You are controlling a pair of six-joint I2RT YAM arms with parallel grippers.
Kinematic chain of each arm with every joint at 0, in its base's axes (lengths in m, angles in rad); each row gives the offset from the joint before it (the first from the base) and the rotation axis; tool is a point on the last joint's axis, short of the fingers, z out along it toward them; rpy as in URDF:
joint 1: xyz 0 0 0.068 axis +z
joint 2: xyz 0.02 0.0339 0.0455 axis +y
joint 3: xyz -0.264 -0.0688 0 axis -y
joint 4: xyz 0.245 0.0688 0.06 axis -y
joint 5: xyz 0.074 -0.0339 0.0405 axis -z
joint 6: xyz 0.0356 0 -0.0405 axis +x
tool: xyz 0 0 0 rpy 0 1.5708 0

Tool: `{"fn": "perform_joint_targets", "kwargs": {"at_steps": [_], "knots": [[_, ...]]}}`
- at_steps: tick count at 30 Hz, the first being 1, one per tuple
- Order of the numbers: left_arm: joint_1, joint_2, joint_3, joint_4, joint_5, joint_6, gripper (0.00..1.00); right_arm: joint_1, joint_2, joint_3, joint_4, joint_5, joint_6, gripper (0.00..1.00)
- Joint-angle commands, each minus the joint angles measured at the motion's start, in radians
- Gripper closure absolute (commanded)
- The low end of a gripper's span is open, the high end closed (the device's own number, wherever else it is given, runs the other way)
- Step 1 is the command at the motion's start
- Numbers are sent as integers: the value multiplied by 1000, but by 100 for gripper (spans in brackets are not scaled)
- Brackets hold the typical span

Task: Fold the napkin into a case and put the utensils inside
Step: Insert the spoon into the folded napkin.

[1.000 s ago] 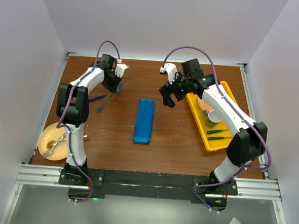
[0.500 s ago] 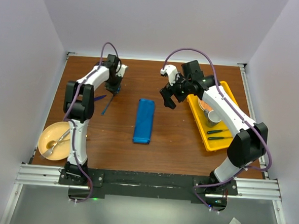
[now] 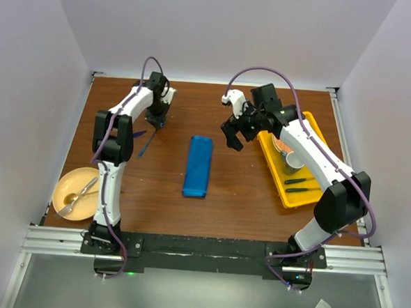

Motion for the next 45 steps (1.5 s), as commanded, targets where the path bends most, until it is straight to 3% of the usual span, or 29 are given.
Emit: {"fn": "perform_joint_targets", "kwargs": {"at_steps": [1, 4, 10, 17, 28, 45], "knots": [[0, 44, -15, 38, 1, -134, 100, -1, -52, -12, 11, 1, 0, 2], [1, -45, 27, 92, -24, -240, 100, -1, -69, -33, 11, -4, 9, 2], [-26, -220, 25, 250, 59, -404, 100, -1, -124, -112, 28, 19, 15, 2], [-176, -317, -94, 298, -37, -511, 100, -3, -197, -179, 21, 60, 18, 2], [-330, -298, -163, 321, -151, -581, 100, -15, -270, -225, 3, 71, 8, 2], [-356, -297, -330, 347, -199, -638, 100, -44, -326, -256, -12, 68, 9, 2]]}}
